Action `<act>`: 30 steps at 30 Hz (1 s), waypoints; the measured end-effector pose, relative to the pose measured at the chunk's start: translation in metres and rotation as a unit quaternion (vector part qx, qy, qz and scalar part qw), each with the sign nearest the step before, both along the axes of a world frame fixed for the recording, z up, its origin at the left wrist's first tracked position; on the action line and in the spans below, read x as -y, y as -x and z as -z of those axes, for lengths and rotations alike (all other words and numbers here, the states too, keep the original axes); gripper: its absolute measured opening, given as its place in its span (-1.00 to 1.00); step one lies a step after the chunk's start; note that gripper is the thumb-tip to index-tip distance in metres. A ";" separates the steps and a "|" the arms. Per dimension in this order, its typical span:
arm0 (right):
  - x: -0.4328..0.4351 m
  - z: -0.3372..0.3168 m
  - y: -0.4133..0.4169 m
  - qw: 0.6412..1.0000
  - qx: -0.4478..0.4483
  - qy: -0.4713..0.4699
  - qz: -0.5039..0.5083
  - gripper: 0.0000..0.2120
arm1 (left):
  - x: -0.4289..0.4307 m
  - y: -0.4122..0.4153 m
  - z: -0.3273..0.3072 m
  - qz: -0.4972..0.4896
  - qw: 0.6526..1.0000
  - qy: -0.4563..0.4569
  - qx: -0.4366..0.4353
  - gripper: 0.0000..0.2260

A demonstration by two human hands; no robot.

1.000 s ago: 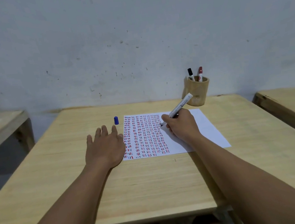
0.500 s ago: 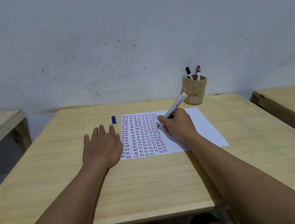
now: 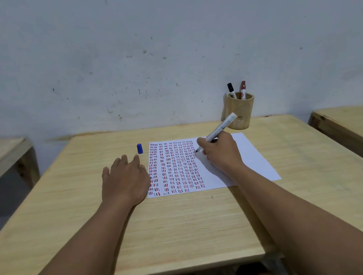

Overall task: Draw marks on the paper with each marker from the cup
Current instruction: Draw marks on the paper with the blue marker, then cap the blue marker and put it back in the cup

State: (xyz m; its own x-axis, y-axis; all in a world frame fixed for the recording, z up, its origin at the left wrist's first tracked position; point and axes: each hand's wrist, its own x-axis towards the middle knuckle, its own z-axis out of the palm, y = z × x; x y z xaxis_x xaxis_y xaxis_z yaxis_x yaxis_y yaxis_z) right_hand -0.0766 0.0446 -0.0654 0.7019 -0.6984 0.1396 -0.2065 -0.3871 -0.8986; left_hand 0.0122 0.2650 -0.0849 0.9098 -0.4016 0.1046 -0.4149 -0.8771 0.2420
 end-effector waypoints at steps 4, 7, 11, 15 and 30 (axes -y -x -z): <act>0.001 -0.008 -0.003 0.999 0.025 -0.025 -0.018 -0.68 | 0.008 -0.006 -0.015 -0.054 0.988 0.144 0.024 -0.63; -0.003 -0.017 -0.005 0.993 0.050 -0.104 -0.035 -0.71 | 0.016 -0.023 -0.023 -0.028 0.983 0.180 0.014 -0.54; -0.010 -0.032 -0.004 0.955 0.087 -0.278 -0.052 -0.86 | 0.023 -0.038 -0.023 0.015 0.989 0.146 0.018 -0.60; -0.014 -0.040 0.001 0.932 0.106 -0.341 -0.066 -0.85 | 0.022 -0.040 -0.023 -0.003 0.981 0.194 0.026 -0.77; -0.016 -0.062 0.020 0.889 0.200 -0.408 -0.057 -0.88 | 0.070 0.017 -0.080 0.053 0.843 0.513 -0.154 -0.92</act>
State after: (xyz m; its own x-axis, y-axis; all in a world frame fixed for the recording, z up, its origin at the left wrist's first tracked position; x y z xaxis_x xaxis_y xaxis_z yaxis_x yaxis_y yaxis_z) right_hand -0.0966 0.0604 -0.0033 0.7829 -0.6091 -0.1263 0.1914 0.4291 -0.8827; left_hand -0.0049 0.1953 -0.0050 0.9223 -0.3238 0.2109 -0.2557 -0.1021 0.9613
